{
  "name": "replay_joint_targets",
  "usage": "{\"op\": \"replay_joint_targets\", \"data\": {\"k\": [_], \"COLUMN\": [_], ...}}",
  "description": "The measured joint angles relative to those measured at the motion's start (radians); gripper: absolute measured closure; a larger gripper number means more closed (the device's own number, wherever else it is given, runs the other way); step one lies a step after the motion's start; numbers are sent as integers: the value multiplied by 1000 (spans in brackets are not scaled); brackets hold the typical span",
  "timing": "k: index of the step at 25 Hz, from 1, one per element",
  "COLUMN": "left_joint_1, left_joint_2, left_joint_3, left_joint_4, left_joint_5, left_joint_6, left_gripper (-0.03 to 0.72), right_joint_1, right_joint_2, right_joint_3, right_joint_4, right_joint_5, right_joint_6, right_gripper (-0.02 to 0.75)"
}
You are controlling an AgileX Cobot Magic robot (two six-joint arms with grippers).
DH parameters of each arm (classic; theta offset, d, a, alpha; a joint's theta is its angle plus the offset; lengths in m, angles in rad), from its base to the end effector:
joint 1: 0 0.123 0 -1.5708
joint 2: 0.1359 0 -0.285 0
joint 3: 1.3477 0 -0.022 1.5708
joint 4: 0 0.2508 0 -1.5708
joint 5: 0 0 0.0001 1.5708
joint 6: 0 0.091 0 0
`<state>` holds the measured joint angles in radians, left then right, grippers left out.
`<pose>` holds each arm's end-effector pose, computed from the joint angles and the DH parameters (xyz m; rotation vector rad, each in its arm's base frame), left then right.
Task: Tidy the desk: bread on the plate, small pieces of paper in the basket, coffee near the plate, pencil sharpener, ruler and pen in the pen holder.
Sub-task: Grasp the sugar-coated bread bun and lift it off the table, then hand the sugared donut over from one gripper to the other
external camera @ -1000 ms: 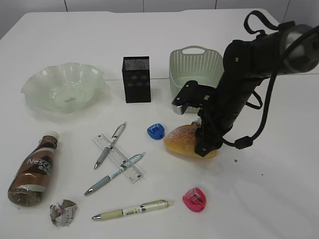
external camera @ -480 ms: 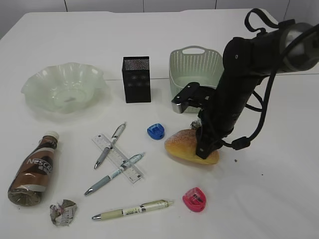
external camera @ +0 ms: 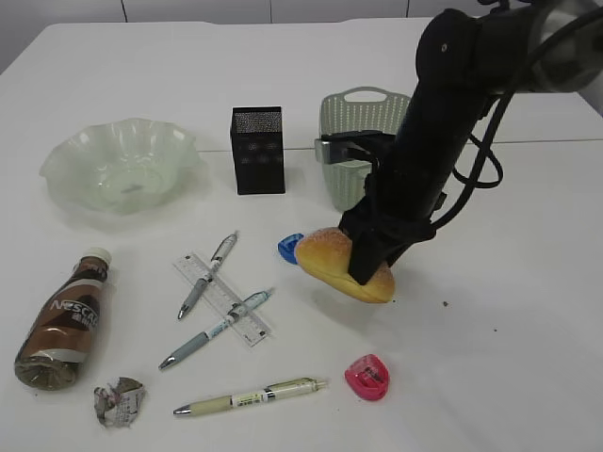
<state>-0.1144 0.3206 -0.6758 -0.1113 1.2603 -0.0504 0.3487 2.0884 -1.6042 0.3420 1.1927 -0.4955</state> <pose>0.0221 -0.0122 0.3099 0.0860 2.3907 -0.2203 0.3786 0.1678 0.1861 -1.0823 2.9025 0.4950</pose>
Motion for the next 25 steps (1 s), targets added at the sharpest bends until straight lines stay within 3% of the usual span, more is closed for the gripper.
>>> {"op": "replay_joint_targets", "data": {"k": [13, 25], "left_joint_1": [0, 0], "left_joint_2": [48, 243], "left_joint_3": [0, 0], "left_joint_4": [-95, -274], "left_joint_5": [-5, -182], "left_joint_6": [-46, -48], "left_gripper": [381, 381], "right_joint_1": [0, -7], "right_joint_2": [0, -97], "right_joint_3": [-11, -11], "right_joint_4": [409, 607], "right_joint_5": [9, 9], "right_joint_6": [-99, -373], "right_gripper": [510, 511]}}
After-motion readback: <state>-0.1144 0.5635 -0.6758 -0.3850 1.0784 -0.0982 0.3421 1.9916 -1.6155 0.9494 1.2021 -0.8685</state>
